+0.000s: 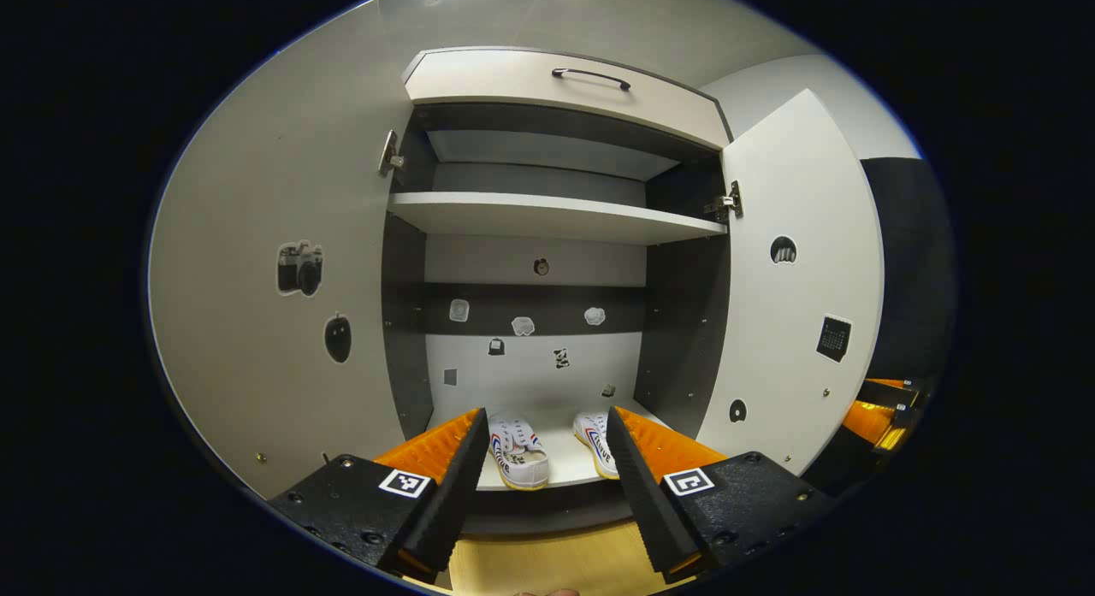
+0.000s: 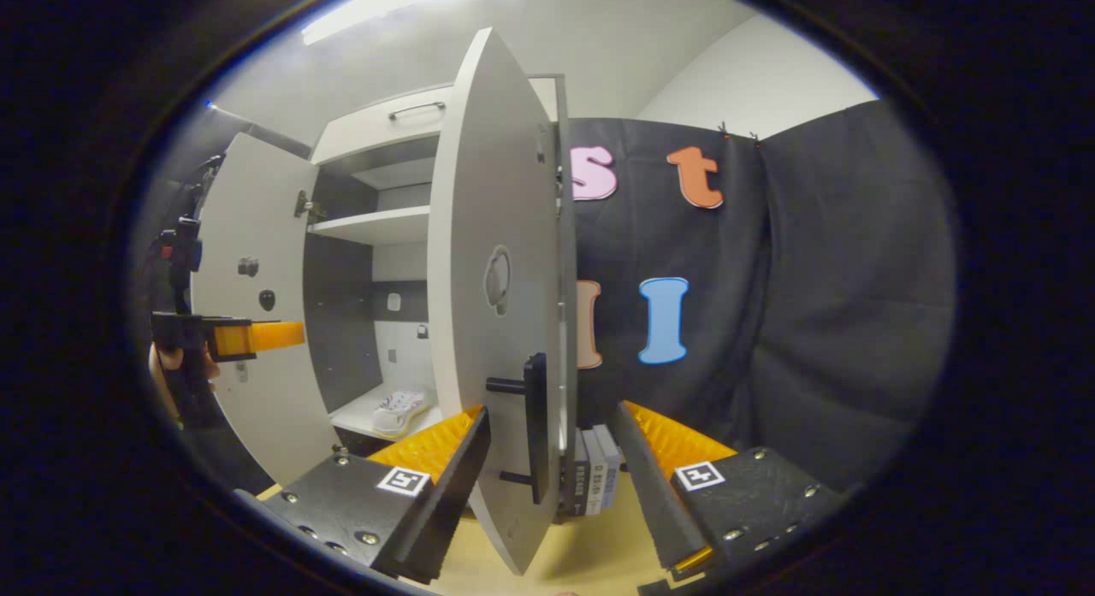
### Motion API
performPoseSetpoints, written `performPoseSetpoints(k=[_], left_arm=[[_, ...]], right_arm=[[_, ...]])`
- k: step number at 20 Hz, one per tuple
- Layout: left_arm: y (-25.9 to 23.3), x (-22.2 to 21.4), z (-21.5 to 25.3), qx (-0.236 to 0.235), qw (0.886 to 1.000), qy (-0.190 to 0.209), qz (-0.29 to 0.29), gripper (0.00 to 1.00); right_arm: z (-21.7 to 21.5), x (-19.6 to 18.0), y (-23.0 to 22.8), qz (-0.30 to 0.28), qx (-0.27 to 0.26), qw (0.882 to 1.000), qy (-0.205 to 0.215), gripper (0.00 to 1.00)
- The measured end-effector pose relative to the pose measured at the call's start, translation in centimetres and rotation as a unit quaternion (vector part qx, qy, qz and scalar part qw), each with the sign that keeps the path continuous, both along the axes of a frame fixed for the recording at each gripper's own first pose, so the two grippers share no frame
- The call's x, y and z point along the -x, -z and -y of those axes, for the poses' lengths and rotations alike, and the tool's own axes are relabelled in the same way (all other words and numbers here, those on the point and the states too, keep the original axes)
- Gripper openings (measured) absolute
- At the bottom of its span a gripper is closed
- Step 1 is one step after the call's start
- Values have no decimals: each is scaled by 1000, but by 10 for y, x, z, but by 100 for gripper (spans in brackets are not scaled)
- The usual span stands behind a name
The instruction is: Grab one shoe with the right hand and put it into the shoe cabinet, grab the other shoe with the left hand and put it into the shoe cabinet; then close the right door with the right hand and the left door with the left hand.
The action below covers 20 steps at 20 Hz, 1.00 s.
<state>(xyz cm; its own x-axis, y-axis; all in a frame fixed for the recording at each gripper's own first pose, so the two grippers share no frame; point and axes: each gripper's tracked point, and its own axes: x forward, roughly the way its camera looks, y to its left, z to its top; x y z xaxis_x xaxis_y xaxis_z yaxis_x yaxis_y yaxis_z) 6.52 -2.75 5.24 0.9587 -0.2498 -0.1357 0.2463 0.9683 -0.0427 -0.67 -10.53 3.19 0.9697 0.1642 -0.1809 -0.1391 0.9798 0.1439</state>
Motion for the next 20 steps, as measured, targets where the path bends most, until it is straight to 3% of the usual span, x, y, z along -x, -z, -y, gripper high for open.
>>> performPoseSetpoints(k=[7,9,14,20], left_arm=[[5,10,-10,14,1000,-23,-12,83],[4,13,-14,17,999,-28,-11,84],[-7,29,-20,25,999,-34,-5,84],[-35,64,-45,25,998,-58,21,83]], right_arm=[[-47,-15,-2,3,-32,997,-74,89],[-49,-17,-11,15,-42,996,-72,86],[-49,-19,-23,28,-63,995,-76,89],[-45,-26,-26,41,-50,995,-69,89]])
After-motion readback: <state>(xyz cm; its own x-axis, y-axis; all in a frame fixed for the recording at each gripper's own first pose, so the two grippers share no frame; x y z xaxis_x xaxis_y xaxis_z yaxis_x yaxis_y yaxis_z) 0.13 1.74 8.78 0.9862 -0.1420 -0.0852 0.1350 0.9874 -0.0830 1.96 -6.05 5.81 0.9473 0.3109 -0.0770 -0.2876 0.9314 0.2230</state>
